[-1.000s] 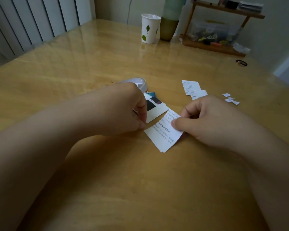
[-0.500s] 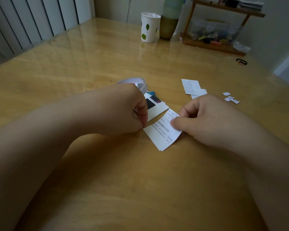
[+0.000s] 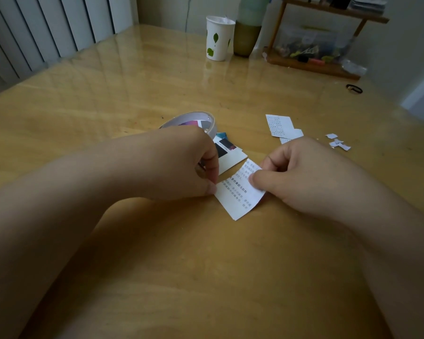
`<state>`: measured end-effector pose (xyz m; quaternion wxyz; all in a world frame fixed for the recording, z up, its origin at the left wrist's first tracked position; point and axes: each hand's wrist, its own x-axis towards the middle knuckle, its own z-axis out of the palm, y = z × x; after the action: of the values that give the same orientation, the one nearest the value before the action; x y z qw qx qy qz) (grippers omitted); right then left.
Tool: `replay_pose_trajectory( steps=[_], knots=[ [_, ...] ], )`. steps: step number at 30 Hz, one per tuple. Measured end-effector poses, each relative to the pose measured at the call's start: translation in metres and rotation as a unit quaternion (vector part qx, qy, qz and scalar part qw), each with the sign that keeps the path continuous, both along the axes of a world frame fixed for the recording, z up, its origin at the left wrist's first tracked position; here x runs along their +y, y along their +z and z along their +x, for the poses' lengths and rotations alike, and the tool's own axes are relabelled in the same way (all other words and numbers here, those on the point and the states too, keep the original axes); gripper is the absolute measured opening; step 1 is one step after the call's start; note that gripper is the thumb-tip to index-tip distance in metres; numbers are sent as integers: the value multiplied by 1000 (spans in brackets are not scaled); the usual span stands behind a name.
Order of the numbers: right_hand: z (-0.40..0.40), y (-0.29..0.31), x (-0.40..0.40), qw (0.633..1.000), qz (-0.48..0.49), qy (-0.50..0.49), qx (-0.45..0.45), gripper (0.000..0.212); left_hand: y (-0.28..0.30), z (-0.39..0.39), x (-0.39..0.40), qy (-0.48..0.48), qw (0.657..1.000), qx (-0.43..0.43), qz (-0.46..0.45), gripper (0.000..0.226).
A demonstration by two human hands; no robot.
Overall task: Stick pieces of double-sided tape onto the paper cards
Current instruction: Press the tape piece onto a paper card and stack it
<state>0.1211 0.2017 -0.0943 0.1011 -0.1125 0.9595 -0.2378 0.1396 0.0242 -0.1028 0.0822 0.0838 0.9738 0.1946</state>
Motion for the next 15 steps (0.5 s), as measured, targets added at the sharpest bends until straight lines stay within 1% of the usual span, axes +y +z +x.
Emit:
replay_pose_trajectory(
  steps=[5,9,15],
  knots=[
    [-1,-2,0,1000,-12,-3,0,21,1,1,3,1,1000,1,-4,15],
    [-1,-3,1,1000,-19,-4,0,21,0,1,5,7,1000,9,-27,21],
    [-2,-3,0,1000,-18,-1,0,22,-2,1,4,9,999,6,-31,21]
  ],
)
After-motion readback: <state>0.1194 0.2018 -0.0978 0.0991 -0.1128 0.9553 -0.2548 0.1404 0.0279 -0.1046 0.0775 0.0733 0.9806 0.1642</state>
